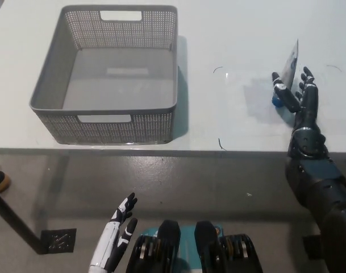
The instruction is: Use the right hand to pick up a shampoo and place it into a container on the left side
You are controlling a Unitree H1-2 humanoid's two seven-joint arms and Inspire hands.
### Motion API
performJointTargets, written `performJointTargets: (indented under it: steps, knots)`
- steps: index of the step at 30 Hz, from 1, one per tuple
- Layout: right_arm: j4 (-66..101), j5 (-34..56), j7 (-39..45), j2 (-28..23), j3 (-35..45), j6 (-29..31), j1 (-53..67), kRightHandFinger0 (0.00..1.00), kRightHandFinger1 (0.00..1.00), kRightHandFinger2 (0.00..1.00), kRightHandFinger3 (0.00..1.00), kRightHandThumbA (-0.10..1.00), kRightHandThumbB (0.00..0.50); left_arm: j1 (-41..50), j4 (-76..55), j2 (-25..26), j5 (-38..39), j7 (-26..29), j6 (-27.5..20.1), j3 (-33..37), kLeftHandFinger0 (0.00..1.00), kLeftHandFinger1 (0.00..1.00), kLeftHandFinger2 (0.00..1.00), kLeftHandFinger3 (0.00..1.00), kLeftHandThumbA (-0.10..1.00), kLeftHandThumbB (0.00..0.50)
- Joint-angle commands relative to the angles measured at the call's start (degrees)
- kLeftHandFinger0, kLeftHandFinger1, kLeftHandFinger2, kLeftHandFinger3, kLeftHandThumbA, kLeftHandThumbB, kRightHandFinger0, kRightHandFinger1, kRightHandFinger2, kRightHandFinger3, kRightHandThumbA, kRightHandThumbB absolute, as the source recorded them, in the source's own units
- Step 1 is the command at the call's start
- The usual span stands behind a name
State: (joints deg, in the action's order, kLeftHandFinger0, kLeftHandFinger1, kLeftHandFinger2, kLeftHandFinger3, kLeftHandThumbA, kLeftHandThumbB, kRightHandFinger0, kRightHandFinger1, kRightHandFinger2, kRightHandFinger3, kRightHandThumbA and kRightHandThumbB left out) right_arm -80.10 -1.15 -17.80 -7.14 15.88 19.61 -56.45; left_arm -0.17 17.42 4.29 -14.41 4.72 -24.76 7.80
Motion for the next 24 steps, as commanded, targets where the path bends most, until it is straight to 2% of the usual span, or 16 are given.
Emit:
performJointTargets:
  steps: [1, 2, 3, 4, 5, 6, 7, 8, 9, 10, 12, 17, 18, 24]
  knots:
    - [-0.95, 4.89, 4.56, -0.93, 1.68, -3.13, -2.72, 1.0, 1.0, 1.0, 1.0, 0.7, 0.361, -1.36, -1.65, 0.08, 1.81, 0.22, -2.16, -0.54, 1.0, 1.0, 1.0, 1.0, 1.0, 0.233]
    - [-1.01, 4.68, 3.41, -1.0, 1.57, -3.39, -3.1, 1.0, 1.0, 1.0, 1.0, 0.68, 0.363, -1.4, -1.71, 0.14, 1.83, 0.37, -2.16, -0.46, 1.0, 1.0, 1.0, 1.0, 1.0, 0.229]
    - [-1.06, 4.33, 1.53, -1.03, 1.36, -3.53, -3.44, 1.0, 0.91, 0.95, 1.0, 0.6, 0.354, -1.41, -1.66, 0.17, 0.56, 0.83, -2.16, -0.53, 1.0, 1.0, 1.0, 1.0, 1.0, 0.235]
    - [-1.15, 3.58, -0.73, -1.13, 0.75, -3.95, -3.78, 0.53, 0.53, 0.6, 0.78, 0.45, 0.337, -1.44, -1.63, 0.17, 0.2, 0.87, -2.16, -0.58, 1.0, 1.0, 1.0, 1.0, 1.0, 0.235]
    - [-1.28, 2.54, -4.04, -1.25, -0.2, -4.29, -4.24, 0.14, 0.17, 0.29, 0.38, 0.24, 0.328, -1.55, -1.67, 0.14, 0.39, 0.63, -2.16, -0.64, 1.0, 1.0, 1.0, 1.0, 1.0, 0.231]
    - [-1.29, 2.33, -5.43, -1.22, -0.41, -4.03, -4.43, 0.08, 0.15, 0.29, 0.32, 0.18, 0.321, -1.59, -1.74, 0.13, 0.33, 0.6, -2.16, -0.68, 1.0, 1.0, 1.0, 1.0, 1.0, 0.231]
    - [-1.2, 2.2, -6.0, -1.26, -0.7, -3.52, -4.57, 0.02, 0.06, 0.17, 0.14, -0.01, 0.271, -1.68, -1.7, 0.27, 0.38, 0.56, -2.16, -0.63, 1.0, 1.0, 1.0, 1.0, 1.0, 0.231]
    - [-0.98, 2.24, -5.72, -1.32, -0.9, -2.44, -4.69, 0.0, 0.01, 0.22, 0.17, -0.1, 0.221, -1.83, -1.64, 0.33, 0.88, 0.28, -2.16, -0.69, 1.0, 1.0, 1.0, 1.0, 1.0, 0.231]
    - [-0.88, 1.98, -5.75, -1.41, -1.36, -2.43, -4.96, 0.0, 0.1, 0.39, 0.34, -0.1, 0.201, -2.03, -1.68, 0.3, 1.12, 0.13, -2.16, -0.78, 1.0, 1.0, 1.0, 1.0, 1.0, 0.227]
    - [-0.83, 1.94, -5.82, -1.41, -1.53, -2.29, -5.03, 0.0, 0.16, 0.49, 0.44, -0.1, 0.192, -2.11, -1.64, 0.34, 1.11, 0.2, -2.16, -0.74, 1.0, 1.0, 1.0, 1.0, 1.0, 0.225]
    - [-0.7, 2.38, -5.57, -1.36, -1.74, -1.75, -5.23, 0.0, 0.22, 0.58, 0.51, -0.1, 0.194, -2.32, -1.52, 0.44, 1.08, 0.24, -2.16, -0.67, 1.0, 1.0, 1.0, 1.0, 1.0, 0.213]
    - [-0.52, 3.14, -5.16, -1.37, -1.85, -1.47, -5.32, 0.0, 0.27, 0.63, 0.56, -0.1, 0.181, -2.39, -1.53, 0.27, 1.81, -0.37, -2.15, -0.94, 1.0, 1.0, 1.0, 1.0, 1.0, 0.229]
    - [-0.45, 3.65, -4.78, -1.39, -1.48, -1.11, -5.36, 0.0, 0.28, 0.62, 0.57, -0.1, 0.18, -2.36, -1.73, 0.13, 2.1, -0.6, -1.82, -1.01, 1.0, 1.0, 1.0, 1.0, 1.0, 0.229]
    - [-0.37, 4.58, -4.75, -1.45, -1.32, -0.16, -5.81, 0.0, 0.31, 0.64, 0.58, -0.1, 0.178, -2.77, -1.71, 0.31, 1.59, -0.23, -2.16, -0.93, 1.0, 1.0, 1.0, 1.0, 1.0, 0.196]
